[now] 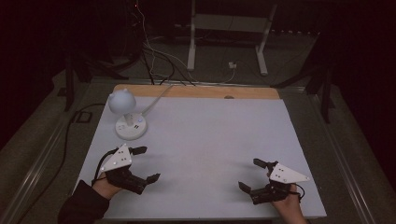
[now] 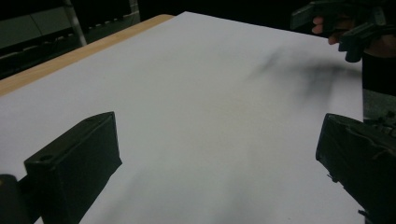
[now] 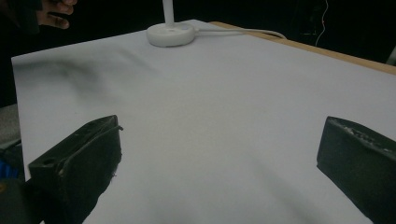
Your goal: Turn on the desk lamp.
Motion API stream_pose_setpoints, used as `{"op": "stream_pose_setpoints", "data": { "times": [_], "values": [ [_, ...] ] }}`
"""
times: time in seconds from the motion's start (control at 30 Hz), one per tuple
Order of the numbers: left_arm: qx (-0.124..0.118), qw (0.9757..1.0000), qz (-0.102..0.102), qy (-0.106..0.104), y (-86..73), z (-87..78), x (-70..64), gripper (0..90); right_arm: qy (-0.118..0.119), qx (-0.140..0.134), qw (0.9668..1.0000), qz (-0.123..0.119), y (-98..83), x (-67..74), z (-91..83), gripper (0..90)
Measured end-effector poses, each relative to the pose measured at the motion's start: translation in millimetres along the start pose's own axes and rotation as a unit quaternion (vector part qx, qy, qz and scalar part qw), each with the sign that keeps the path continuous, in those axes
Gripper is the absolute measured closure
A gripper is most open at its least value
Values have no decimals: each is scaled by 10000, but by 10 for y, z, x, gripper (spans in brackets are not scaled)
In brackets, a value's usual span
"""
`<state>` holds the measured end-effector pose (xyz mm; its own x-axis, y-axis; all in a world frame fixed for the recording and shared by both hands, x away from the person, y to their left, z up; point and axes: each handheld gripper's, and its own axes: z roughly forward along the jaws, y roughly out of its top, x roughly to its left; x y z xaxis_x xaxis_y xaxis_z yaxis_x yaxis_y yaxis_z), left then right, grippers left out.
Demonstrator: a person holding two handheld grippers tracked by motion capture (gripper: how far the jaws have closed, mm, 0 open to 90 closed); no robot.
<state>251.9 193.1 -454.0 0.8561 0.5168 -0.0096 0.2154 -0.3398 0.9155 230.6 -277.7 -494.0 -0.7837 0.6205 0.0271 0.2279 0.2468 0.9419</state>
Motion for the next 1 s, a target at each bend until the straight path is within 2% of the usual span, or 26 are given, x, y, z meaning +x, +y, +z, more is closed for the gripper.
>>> {"op": "stream_pose_setpoints", "data": {
  "times": [0.47, 0.63, 0.8, 1.0],
  "values": [
    [-77, 9991, -202, 353, 30, -30, 224, 2, 6, 14, 10000, 26, -7, -3, 7, 0],
    [-92, 9985, -210, 504, 63, -50, 294, 2, -5, 5, 10000, 38, -7, -9, 5, 0],
    [-134, 9971, -291, 695, 84, -57, 376, 2, -4, 3, 10000, 49, -8, -12, 6, 0],
    [-134, 9935, -419, 1045, 95, -53, 495, 2, -5, 4, 10000, 56, -9, -13, 5, 0]
  ]
}}
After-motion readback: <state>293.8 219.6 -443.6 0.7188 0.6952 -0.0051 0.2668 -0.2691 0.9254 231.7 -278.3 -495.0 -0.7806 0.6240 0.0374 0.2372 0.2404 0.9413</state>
